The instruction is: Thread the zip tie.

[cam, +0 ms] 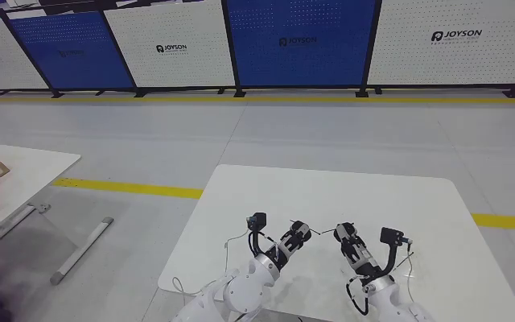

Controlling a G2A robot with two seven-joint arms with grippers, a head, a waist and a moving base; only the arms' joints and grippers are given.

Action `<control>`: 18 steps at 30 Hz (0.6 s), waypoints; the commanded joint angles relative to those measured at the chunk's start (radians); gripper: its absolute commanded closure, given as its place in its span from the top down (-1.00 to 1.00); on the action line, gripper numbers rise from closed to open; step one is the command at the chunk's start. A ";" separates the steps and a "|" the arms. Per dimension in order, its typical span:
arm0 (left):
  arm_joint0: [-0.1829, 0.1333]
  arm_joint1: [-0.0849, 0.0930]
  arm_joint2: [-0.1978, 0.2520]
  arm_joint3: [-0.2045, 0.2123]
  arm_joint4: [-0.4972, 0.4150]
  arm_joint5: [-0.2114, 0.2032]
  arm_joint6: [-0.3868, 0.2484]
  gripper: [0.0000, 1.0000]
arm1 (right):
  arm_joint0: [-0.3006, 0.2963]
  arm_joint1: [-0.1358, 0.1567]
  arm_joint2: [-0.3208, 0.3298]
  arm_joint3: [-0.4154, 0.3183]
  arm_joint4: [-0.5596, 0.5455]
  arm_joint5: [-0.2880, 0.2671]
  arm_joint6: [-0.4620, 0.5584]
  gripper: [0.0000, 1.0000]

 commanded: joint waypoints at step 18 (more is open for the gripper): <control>0.000 0.000 0.000 0.000 0.000 0.000 0.000 -1.00 | -0.029 -0.012 0.042 0.005 0.013 -0.032 0.032 -1.00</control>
